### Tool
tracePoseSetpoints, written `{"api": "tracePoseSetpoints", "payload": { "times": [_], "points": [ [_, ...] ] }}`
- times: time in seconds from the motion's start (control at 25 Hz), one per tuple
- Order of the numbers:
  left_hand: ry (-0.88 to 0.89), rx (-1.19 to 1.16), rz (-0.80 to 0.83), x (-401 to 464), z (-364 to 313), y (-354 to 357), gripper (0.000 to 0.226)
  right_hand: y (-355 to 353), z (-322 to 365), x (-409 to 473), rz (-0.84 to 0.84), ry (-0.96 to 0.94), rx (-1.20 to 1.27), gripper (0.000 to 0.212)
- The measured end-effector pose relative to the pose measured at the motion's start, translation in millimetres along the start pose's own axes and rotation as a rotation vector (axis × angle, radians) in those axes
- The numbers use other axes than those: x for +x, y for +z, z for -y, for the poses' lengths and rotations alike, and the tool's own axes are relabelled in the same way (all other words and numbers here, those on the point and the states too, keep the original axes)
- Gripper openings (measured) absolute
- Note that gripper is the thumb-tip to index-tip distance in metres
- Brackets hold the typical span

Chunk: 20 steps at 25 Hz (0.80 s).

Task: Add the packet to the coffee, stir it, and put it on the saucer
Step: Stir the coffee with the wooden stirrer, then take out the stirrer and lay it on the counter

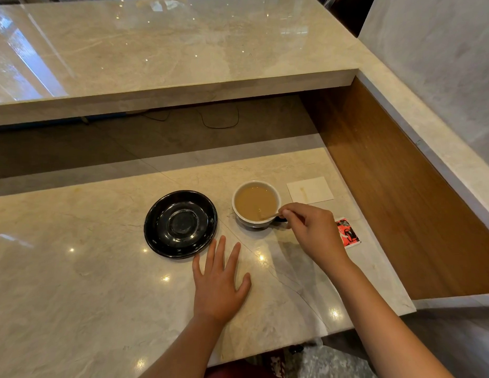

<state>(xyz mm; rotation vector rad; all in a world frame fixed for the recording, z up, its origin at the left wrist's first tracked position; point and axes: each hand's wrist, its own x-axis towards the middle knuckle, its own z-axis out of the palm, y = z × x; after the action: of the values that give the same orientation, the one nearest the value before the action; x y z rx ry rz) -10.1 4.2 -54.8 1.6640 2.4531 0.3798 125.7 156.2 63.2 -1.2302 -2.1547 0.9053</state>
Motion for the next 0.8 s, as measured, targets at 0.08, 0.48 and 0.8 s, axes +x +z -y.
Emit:
{"api": "tracePoseSetpoints", "payload": {
  "times": [0.08, 0.48, 0.8],
  "points": [
    [-0.001, 0.006, -0.001, 0.1, -0.1, 0.2, 0.063, -3.4, 1.7, -0.1, 0.001, 0.094, 0.137, 0.017],
    [-0.006, 0.020, 0.015, 0.3, 0.2, 0.2, 0.063, -43.9, -24.6, 4.6, -0.152, 0.296, 0.374, 0.022],
    [-0.004, 0.015, 0.012, 0.5, -0.1, -0.6, 0.063, -78.4, -50.4, 21.3, -0.294, 0.144, 0.194, 0.017]
  ]
}}
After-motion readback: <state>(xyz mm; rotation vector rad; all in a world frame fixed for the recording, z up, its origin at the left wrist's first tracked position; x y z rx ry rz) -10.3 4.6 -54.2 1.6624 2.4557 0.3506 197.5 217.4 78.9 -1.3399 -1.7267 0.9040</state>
